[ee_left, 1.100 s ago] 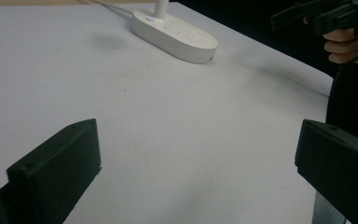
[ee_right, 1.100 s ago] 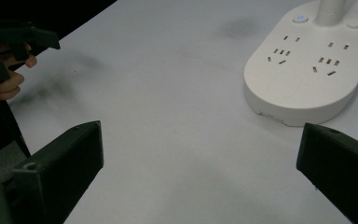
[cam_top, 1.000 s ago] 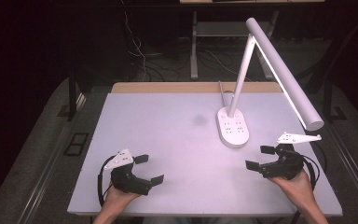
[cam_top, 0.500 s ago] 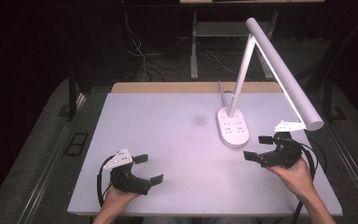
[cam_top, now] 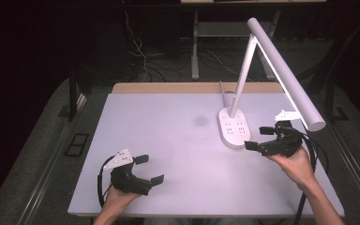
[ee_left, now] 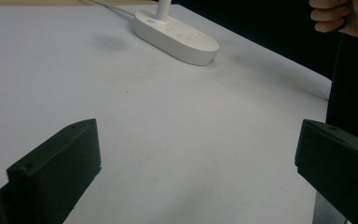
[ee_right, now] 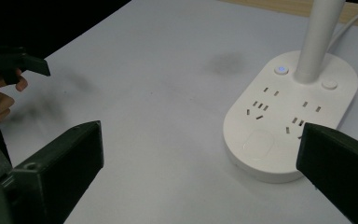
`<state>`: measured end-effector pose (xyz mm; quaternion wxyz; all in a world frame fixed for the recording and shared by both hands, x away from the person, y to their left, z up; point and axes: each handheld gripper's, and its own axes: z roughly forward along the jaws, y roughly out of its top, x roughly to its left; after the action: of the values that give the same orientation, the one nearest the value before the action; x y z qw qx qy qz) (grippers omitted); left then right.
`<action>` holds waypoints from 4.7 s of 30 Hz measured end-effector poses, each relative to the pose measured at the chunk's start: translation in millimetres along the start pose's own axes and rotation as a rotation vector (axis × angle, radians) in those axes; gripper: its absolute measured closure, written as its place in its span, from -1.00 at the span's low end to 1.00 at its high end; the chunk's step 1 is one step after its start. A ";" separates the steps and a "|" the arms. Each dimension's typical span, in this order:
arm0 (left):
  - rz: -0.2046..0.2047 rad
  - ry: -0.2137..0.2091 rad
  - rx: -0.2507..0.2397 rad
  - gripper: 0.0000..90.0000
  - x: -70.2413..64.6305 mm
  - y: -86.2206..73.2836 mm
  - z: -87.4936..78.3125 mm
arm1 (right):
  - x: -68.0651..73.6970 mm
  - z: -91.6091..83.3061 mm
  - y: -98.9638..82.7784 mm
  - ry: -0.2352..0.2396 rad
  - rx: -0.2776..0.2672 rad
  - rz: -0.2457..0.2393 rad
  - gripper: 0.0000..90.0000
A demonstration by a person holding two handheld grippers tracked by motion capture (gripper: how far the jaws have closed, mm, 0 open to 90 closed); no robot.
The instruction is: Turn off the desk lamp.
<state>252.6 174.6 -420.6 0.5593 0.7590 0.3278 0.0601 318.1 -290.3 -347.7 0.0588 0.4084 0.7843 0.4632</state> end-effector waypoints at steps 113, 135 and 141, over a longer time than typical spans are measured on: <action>-0.003 -0.013 -0.005 -1.00 2.9 0.7 -2.1 | -126.8 120.4 37.4 -0.188 0.114 0.123 1.00; -0.003 -0.011 -0.001 -1.00 2.7 0.3 -1.3 | -121.4 122.0 40.1 -0.225 0.130 0.130 1.00; -0.002 -0.012 0.000 -1.00 2.6 0.2 -1.2 | -122.2 121.8 38.7 -0.226 0.124 0.128 1.00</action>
<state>254.1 177.0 -420.7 0.5612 0.7591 0.3251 0.0550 478.7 -283.5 -421.4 0.0919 0.5103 0.7721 0.3675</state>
